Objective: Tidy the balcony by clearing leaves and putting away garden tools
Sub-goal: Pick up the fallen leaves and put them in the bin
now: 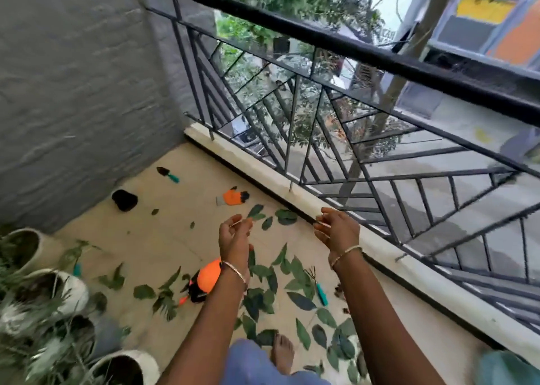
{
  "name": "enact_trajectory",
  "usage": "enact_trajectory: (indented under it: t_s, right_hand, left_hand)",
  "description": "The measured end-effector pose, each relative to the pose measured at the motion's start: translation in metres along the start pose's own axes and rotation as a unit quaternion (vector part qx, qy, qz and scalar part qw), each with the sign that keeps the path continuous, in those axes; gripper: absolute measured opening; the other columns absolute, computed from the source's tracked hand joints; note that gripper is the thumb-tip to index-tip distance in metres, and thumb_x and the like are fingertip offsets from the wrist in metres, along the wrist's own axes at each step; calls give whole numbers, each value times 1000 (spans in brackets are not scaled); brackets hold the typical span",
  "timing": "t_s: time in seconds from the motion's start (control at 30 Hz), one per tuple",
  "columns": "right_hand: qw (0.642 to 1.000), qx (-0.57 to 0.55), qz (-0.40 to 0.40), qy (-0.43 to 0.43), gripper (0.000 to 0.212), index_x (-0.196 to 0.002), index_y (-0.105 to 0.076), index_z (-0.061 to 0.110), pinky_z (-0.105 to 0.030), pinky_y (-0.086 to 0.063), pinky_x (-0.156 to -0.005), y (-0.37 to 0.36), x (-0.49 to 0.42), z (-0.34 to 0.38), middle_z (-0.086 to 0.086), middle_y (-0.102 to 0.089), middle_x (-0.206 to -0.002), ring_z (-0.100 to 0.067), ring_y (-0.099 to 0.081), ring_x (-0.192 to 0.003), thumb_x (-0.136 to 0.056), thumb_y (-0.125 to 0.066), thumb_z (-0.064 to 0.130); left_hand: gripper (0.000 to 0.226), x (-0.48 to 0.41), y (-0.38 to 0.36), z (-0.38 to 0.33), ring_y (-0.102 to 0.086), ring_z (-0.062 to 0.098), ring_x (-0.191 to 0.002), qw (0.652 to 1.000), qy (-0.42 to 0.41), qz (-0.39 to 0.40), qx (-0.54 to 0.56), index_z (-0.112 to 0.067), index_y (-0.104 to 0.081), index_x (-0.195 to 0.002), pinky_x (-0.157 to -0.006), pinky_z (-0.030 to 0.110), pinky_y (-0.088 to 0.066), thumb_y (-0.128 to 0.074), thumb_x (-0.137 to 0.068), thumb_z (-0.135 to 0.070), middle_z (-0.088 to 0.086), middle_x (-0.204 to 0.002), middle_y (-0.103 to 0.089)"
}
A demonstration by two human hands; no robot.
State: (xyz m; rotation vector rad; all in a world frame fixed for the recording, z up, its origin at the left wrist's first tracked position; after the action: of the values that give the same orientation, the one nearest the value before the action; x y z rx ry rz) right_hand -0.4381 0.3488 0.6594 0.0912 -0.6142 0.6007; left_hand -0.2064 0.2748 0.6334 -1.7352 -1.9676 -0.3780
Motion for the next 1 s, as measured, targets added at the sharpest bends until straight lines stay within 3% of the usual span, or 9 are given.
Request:
enact_trajectory:
  t_s: [0.1,0.23,0.37,0.53,0.7,0.9,1.0]
  right_hand:
    - [1000,13,7,-14,20,-85,-63,9,-22,-44,-47,-24,-37,3,-9,-61,-72,-19,-53,-54,-94,-47,3]
    - [998,42,18,-37,16,-95,-65,5,-19,-42,-43,-58,-84,-8,-12,-60,-75,-17,-53,-52,-94,-49,4]
    - [994,82,21,-61,20,-100,-66,3,-24,-47,-51,-91,-135,-24,-13,-64,-78,-17,-57,-55,-95,-47,5]
    - [987,134,13,-88,20,-102,-66,1,-29,-47,-56,-137,-208,-38,-14,-65,-80,-21,-58,-59,-95,-47,5]
    - [978,182,4,-100,19,-98,-66,2,-30,-48,-58,-174,-285,-56,-15,-64,-81,-22,-58,-62,-96,-47,5]
    - [962,244,6,-122,21,-95,-65,5,-27,-48,-56,-196,-390,-130,-13,-63,-76,-21,-57,-57,-97,-44,3]
    - [949,285,8,-134,20,-94,-62,4,-26,-46,-53,-194,-448,-187,-13,-61,-74,-23,-55,-56,-97,-43,0]
  left_hand:
    - [28,-27,-7,3,-59,11,-90,1000,2,-24,3,-16,-56,-118,-82,39,-48,-64,-91,-20,3,-110,-64]
    - [23,-75,-12,12,-59,16,-95,999,9,-51,-1,-20,-57,-113,-80,39,-49,-65,-91,-22,8,-118,-61]
    - [22,-129,-20,20,-59,14,-94,997,28,-78,0,-22,-57,-111,-76,38,-49,-66,-91,-23,7,-118,-61]
    - [27,-217,-41,24,-59,15,-96,992,65,-110,-18,-17,-58,-115,-88,44,-50,-67,-90,-21,8,-115,-62]
    - [25,-309,-59,45,-60,22,-99,985,102,-130,-54,-20,-58,-110,-88,43,-49,-69,-88,-21,6,-109,-63]
    - [28,-419,-60,111,-60,26,-100,970,121,-162,-134,-20,-57,-105,-82,37,-51,-75,-83,-22,10,-113,-61]
    - [39,-471,-58,169,-59,29,-103,959,128,-160,-197,-17,-57,-112,-87,43,-51,-78,-80,-24,11,-116,-56]
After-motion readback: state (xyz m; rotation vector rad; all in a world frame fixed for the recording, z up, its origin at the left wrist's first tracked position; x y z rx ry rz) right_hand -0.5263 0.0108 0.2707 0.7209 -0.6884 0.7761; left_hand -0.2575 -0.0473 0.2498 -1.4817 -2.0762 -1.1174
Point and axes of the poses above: each hand's wrist, its own x-axis away from the middle knuckle, its own y-axis out of the back of the hand, z = x × y, the point moved 8 cm from there along -x, towards the middle knuckle
